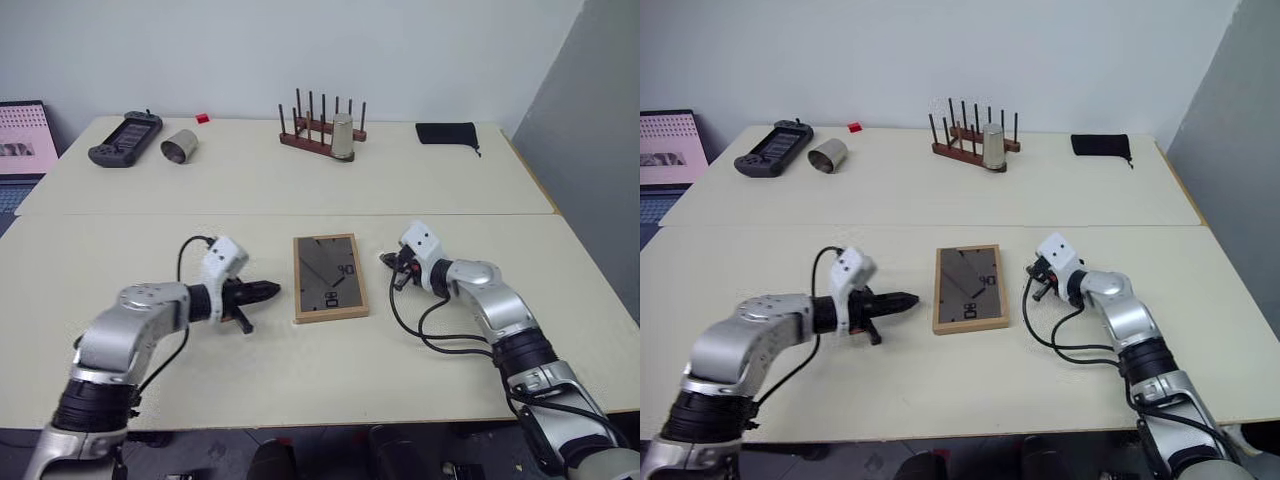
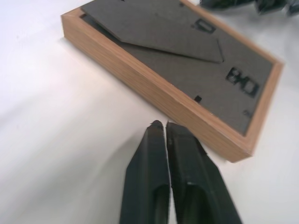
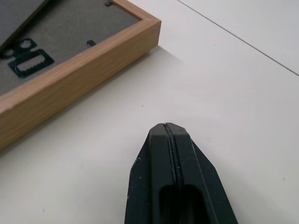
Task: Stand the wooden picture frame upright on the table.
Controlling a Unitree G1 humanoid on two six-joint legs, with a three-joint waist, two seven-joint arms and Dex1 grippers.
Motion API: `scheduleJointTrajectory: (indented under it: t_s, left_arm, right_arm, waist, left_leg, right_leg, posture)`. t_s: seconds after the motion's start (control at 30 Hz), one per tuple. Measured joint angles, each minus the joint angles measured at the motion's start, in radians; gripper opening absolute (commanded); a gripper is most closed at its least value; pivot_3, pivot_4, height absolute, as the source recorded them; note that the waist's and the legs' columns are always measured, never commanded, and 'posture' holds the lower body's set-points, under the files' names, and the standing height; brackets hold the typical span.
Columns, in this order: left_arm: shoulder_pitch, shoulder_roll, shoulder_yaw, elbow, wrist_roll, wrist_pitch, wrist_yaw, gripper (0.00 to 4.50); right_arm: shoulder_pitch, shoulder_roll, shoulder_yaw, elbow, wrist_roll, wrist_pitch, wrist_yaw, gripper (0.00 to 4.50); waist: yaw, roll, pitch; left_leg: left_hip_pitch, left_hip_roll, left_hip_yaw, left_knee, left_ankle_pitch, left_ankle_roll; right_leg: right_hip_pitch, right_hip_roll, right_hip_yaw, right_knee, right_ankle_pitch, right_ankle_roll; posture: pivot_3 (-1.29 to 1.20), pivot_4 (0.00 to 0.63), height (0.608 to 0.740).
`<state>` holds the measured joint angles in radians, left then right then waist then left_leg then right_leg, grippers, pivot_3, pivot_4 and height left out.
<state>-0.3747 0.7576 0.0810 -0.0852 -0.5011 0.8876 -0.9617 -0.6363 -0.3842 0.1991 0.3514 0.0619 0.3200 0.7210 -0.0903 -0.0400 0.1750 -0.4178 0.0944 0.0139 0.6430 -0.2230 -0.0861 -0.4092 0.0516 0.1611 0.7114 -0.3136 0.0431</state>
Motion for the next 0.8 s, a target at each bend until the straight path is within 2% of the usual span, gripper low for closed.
scheduleJointTrajectory:
  t_s: [0.1, 0.27, 0.33, 0.53, 0.8]
  left_arm:
    - [-0.033, 0.034, 0.013, 0.047, -0.054, 0.078, -0.049, 1.54]
    - [-0.118, 0.033, 0.011, 0.146, -0.127, 0.244, -0.055, 2.77]
    - [-0.145, 0.025, 0.012, 0.181, -0.135, 0.290, -0.048, 3.30]
    - [-0.204, -0.024, 0.018, 0.292, -0.183, 0.484, -0.004, 4.47]
    - [-0.276, -0.083, 0.037, 0.395, -0.203, 0.613, 0.053, 4.47]
  right_arm:
    - [-0.001, 0.001, 0.000, -0.004, 0.000, -0.001, 0.010, 0.00]
    - [-0.001, 0.014, 0.000, -0.004, -0.001, -0.006, 0.019, 0.00]
    - [-0.001, 0.014, 0.000, -0.004, -0.002, -0.008, 0.019, 0.00]
    - [0.014, 0.012, 0.000, -0.024, -0.002, -0.008, 0.018, 0.00]
    - [0.060, 0.029, 0.020, -0.116, -0.005, 0.010, 0.012, 0.00]
  waist:
    - [0.001, 0.000, 0.000]
    - [0.003, 0.001, 0.000]
    - [0.003, 0.001, 0.000]
    - [0.004, 0.001, 0.000]
    - [0.002, 0.001, 0.000]
  left_leg:
    - [0.000, 0.000, -0.005, 0.000, 0.000, 0.000]
    - [-0.002, 0.000, -0.010, 0.000, 0.000, 0.000]
    - [-0.002, 0.000, -0.010, 0.000, 0.000, 0.000]
    - [-0.002, 0.000, -0.011, 0.000, 0.000, 0.000]
    - [-0.001, -0.001, -0.012, 0.000, 0.000, 0.000]
  right_leg:
    - [0.001, 0.000, -0.005, 0.001, -0.001, -0.002]
    - [0.002, 0.000, -0.010, 0.002, -0.002, -0.004]
    - [0.002, 0.000, -0.010, 0.002, -0.002, -0.004]
    - [0.002, 0.000, -0.011, 0.002, -0.002, -0.004]
    - [0.003, 0.000, -0.011, 0.003, -0.002, -0.004]
  posture:
    - [0.00, 0.150, 0.740]
    - [0.00, 0.150, 0.740]
    - [0.00, 0.150, 0.740]
    - [0.00, 0.150, 0.740]
    - [0.00, 0.150, 0.740]
